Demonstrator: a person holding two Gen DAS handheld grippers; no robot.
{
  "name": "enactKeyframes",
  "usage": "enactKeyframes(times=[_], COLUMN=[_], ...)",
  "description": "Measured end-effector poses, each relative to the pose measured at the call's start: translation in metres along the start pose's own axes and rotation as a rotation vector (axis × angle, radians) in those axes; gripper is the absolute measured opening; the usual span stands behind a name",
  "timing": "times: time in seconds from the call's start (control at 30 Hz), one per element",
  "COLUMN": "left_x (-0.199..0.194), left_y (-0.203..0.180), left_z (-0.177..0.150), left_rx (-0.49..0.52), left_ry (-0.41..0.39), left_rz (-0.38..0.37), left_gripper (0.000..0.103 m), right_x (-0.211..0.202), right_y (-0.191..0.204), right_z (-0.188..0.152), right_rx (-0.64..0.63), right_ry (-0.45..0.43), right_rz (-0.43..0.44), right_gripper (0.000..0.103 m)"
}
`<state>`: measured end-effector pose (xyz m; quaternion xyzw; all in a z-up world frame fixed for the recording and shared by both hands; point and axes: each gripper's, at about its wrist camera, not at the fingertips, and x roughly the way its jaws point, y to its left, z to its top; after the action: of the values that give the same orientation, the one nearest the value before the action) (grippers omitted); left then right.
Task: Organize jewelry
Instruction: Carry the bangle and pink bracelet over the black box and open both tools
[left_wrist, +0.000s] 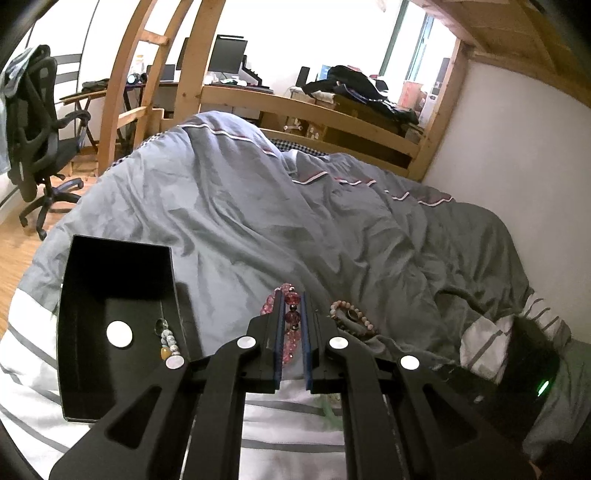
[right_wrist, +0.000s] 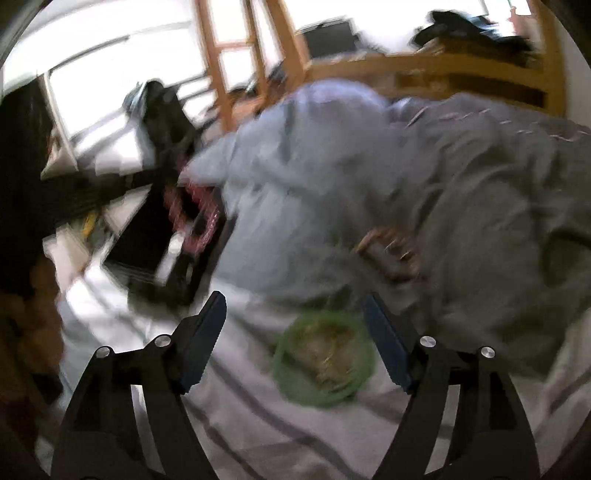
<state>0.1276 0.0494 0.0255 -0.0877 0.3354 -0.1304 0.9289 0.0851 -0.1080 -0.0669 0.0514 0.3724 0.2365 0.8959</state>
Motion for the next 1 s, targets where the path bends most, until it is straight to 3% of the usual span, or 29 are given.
enactKeyframes(times=[0.03,0.1,0.13,0.2,0.27,0.57,0.77,1.0], left_x=[0.002,0.004,0.005,0.005,0.004,-0.009,-0.021,-0.037], left_y=[0.0,-0.001,-0.002,-0.002,-0.002,0.004,0.015,0.04], left_z=[-0.001,-0.002,-0.002,-0.002,-0.001,0.006,0.016,0.028], left_rx=[0.003,0.009,0.009,0.007,0.008,-0.009,-0.02,-0.056], left_ry=[0.006,0.014,0.016,0.016,0.011,-0.02,-0.041,-0.076], left_rz=[0.0,0.006,0.006,0.004,0.005,0.003,0.005,0.024], left_gripper=[0.008,0.008,0.008,0.008,0.008,0.008,0.008,0.008], right_x=[0.006,0.022,0.035,0.053,0.053,-0.012,-0.034,-0.027], right_y=[0.006,0.02,0.026,0.025,0.021,0.008,0.026,0.057], right_z=[-0.003,-0.011,-0.018,-0.028,-0.028,0.003,0.018,0.031], right_rx=[-0.036,-0.127,-0.177,-0.186,-0.172,-0.008,-0.031,-0.088], right_ry=[0.032,0.102,0.153,0.218,0.205,-0.092,-0.165,-0.174], right_rz=[0.005,-0.024,-0.068,-0.075,-0.052,0.056,0.049,0.064], right_gripper=[0.067,0.042,0.035,0.021,0.009,0.009,0.009,0.009])
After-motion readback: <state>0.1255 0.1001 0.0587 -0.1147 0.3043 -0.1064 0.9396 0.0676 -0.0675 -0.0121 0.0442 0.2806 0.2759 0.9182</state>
